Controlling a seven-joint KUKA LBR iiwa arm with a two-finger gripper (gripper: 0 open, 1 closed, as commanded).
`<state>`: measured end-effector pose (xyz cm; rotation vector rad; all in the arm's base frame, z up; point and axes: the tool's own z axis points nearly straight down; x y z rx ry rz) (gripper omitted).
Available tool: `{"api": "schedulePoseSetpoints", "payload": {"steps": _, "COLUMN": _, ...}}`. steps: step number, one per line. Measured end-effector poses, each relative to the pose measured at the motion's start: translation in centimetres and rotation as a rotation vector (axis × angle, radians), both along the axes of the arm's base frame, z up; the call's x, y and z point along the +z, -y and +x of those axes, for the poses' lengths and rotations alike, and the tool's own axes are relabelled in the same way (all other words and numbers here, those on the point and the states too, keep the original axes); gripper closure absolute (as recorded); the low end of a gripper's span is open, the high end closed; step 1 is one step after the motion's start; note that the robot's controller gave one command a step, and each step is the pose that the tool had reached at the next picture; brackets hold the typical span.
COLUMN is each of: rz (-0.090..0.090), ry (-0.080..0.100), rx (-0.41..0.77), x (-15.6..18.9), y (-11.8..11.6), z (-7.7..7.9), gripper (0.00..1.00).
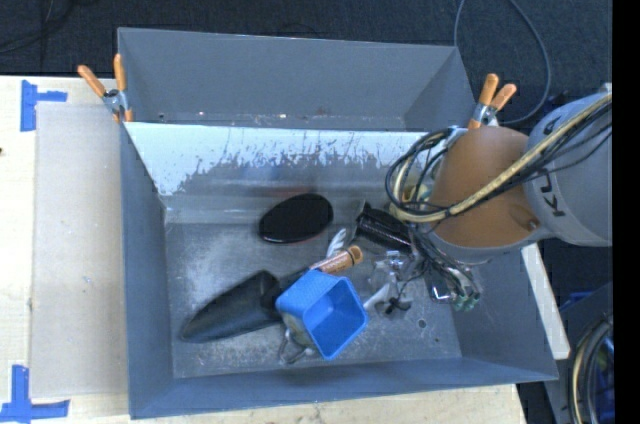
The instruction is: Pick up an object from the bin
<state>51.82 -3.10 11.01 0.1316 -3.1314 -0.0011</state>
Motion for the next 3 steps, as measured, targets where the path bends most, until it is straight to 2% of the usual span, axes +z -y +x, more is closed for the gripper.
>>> {"api": "schedulePoseSetpoints", "payload": {"steps": 1, "rz": 0.0, "ry": -0.012, "rx": -0.005, "x": 0.3, "y": 0.0, "z": -0.3, "gripper": 1.0}}
{"api": "schedulePoseSetpoints", "payload": {"steps": 2, "rz": 0.0, "ry": 0.0, "rx": 0.052, "x": 0.7, "y": -1.6, "z": 1.8, "gripper": 1.0}}
{"api": "schedulePoseSetpoints", "payload": {"steps": 3, "rz": 0.002, "ry": -0.008, "rx": 0.042, "x": 0.1, "y": -1.4, "z": 0.7, "gripper": 1.0}}
